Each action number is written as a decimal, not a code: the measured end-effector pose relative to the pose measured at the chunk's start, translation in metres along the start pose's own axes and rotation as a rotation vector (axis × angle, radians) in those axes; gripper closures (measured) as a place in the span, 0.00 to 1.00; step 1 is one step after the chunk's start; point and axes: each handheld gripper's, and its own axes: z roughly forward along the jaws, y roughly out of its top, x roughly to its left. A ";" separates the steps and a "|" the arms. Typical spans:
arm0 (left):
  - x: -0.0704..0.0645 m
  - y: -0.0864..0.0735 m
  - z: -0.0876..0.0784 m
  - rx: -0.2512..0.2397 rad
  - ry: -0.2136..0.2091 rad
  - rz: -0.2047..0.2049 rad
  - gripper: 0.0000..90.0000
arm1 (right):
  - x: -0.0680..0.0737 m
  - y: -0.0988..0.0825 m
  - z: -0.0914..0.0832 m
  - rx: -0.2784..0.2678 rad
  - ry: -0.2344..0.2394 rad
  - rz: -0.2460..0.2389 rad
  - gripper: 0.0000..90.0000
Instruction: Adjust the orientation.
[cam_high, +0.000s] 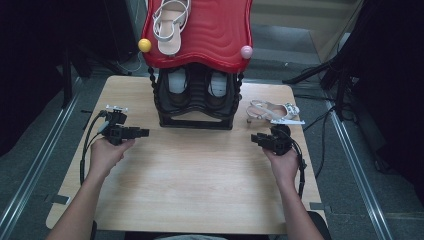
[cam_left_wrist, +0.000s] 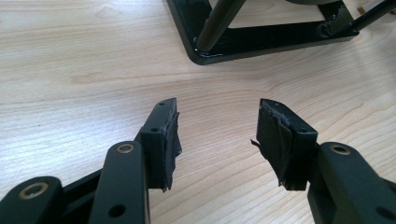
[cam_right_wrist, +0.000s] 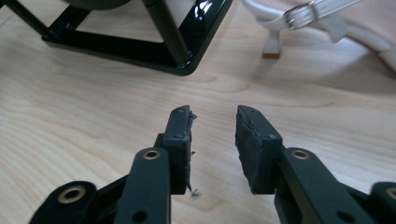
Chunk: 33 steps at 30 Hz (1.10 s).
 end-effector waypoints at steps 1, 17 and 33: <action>0.001 0.000 -0.001 0.002 0.000 0.000 0.54 | -0.001 0.001 0.000 0.000 -0.004 0.003 0.76; 0.001 0.000 0.002 0.006 -0.029 0.035 0.54 | -0.033 0.017 0.006 0.001 -0.109 0.048 1.00; -0.003 0.002 0.011 0.020 -0.042 0.056 0.54 | -0.049 0.044 0.006 -0.066 -0.165 0.138 1.00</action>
